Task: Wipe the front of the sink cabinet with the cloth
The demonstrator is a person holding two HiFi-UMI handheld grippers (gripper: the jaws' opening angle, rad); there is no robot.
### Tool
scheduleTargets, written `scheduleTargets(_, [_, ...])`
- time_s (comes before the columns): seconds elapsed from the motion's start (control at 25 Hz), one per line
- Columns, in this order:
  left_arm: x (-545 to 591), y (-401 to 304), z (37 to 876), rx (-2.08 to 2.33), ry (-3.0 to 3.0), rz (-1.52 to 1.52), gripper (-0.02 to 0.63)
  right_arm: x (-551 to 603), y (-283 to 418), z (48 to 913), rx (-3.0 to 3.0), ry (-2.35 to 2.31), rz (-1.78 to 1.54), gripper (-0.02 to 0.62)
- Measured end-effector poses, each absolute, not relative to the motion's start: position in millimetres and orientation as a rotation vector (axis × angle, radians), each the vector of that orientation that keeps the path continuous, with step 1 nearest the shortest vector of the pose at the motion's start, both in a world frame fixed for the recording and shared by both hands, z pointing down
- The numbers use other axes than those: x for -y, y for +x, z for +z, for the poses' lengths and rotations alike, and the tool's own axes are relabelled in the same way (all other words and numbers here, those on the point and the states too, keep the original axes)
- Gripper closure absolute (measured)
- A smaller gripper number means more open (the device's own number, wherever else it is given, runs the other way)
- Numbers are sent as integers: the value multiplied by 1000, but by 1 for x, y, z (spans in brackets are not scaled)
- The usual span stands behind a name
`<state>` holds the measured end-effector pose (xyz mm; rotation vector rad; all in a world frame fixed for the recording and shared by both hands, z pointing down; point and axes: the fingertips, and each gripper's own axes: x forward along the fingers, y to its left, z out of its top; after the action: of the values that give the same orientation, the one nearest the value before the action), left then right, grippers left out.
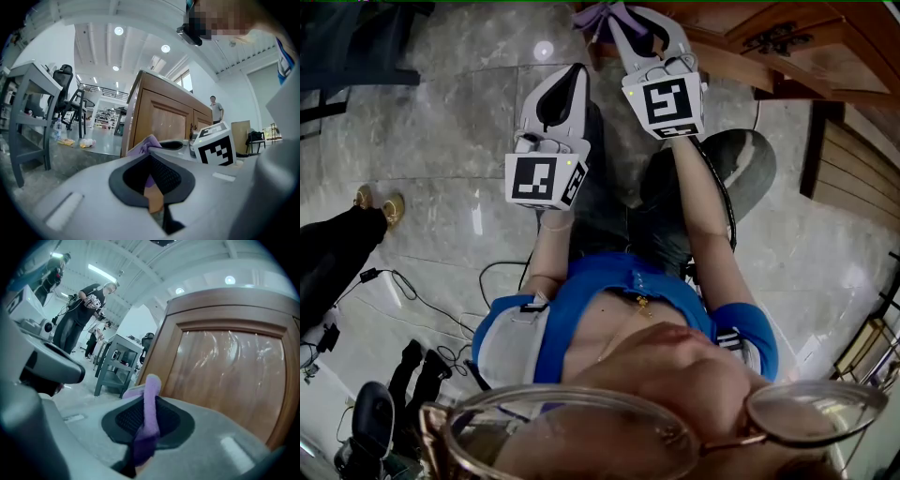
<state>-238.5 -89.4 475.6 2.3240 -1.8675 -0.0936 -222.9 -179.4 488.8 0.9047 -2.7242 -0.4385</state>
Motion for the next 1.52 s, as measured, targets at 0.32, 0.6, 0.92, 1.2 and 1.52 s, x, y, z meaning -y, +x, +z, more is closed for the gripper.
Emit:
scheduleTargets(0.32, [93,-235,481,1855,2341,-93,604,177,-227,524,2671,875,-389,541])
scheduleTargets(0.6, [96,-230,481,1844,2354,-73,604,177,-226,521,2658,851,-402,541])
scheduleTargets(0.92, [109,-203,485,1752,2402,-77,604,188,-190,521,2618,937,-384,541])
scheduleTargets(1.2, [122,-182,493,1659,2447,-75,604,199,-143,523,2526,1055,-378,541])
scheduleTargets(1.52, [130,-155,501,1539,2500,-77,604,210,-80,525,2392,1220,-344,541])
